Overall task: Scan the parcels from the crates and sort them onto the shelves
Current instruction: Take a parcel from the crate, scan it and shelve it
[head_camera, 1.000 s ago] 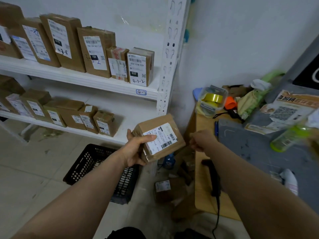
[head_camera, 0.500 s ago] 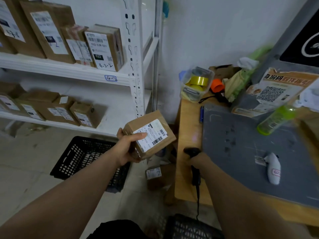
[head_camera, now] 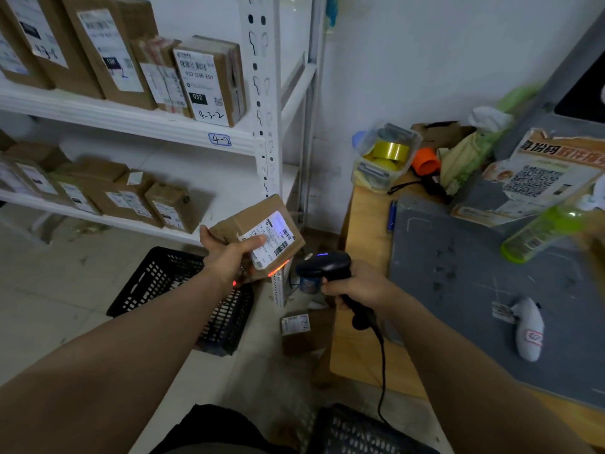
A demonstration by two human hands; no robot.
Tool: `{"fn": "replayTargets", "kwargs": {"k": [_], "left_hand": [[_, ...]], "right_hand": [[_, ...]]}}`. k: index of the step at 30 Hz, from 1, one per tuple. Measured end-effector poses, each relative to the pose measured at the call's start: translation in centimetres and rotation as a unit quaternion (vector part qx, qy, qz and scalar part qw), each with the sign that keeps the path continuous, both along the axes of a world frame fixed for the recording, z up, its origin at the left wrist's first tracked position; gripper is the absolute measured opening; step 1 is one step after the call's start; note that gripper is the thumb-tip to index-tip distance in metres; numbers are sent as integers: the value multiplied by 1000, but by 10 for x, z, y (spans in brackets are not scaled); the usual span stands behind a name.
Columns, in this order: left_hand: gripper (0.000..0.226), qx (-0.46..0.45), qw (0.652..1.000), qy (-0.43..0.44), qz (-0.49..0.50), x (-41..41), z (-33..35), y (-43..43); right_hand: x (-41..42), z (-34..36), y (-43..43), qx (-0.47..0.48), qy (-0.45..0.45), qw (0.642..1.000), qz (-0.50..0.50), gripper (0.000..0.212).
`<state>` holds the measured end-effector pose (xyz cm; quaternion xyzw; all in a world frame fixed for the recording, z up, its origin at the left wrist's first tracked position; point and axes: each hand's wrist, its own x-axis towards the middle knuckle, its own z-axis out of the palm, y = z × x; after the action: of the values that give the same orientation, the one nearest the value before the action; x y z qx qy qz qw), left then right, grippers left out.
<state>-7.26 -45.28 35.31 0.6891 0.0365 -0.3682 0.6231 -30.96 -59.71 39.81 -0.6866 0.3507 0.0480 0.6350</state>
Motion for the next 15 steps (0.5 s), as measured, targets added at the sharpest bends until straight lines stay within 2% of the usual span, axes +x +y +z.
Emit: {"fn": "replayTargets", "kwargs": {"k": [2, 15], "left_hand": [[156, 3, 1000, -15, -6, 14, -25, -4], [152, 31, 997, -55, -45, -12, 11, -1]], "right_hand": [[5, 5, 6, -21, -15, 1000, 14, 26], [7, 12, 11, -25, -51, 998, -35, 18]]}}
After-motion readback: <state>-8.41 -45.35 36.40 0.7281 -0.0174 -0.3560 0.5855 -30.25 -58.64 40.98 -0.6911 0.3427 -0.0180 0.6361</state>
